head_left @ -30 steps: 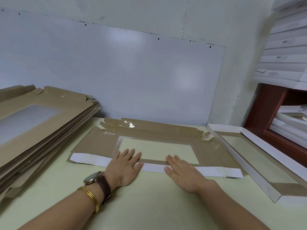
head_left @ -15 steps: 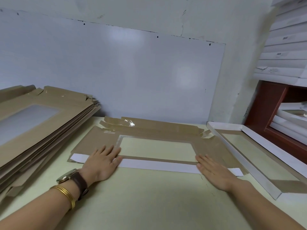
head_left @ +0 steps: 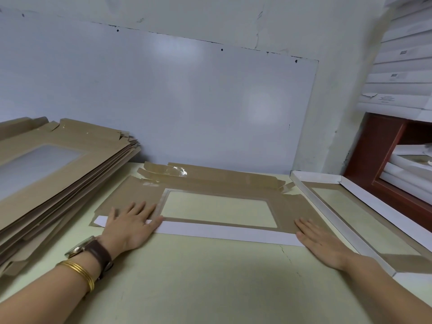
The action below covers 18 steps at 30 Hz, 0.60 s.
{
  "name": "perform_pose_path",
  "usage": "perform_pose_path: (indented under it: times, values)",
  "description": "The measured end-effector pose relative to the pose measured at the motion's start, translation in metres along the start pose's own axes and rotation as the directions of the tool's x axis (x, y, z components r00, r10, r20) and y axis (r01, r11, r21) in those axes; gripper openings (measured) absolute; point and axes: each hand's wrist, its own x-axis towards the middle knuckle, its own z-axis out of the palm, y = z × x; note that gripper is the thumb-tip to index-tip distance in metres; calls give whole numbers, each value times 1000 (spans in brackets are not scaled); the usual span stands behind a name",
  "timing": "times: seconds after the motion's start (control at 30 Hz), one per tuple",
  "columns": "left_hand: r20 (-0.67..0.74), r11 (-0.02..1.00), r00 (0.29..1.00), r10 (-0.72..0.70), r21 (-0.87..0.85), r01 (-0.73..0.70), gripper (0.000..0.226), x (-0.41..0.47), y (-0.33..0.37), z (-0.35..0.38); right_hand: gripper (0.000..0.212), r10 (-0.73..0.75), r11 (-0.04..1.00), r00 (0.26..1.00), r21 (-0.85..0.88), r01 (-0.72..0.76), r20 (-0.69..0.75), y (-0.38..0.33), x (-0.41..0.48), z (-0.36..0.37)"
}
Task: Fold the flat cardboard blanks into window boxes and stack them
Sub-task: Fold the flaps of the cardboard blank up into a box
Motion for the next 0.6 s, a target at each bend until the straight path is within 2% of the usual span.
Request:
perform_pose_path:
  times: [0.1, 0.2, 0.37, 0.6]
  values:
    - [48, 999, 999, 24, -34, -22, 67, 6, -23, 0, 60, 1, 1000, 1000, 10, -1, 2, 1, 0, 0]
    - [68, 998, 996, 65, 11, -66, 58, 10, -41, 1, 59, 4, 1000, 1000, 16, -4, 3, 1, 0, 0]
    - [15, 999, 1000, 26, -21, -26, 54, 8, -40, -1, 59, 11, 1000, 1000, 1, -11, -6, -3, -2, 0]
    - [-161, 998, 986, -31, 46, 38, 43, -4, -23, -15, 58, 47, 998, 999, -31, -47, -16, -12, -10, -1]
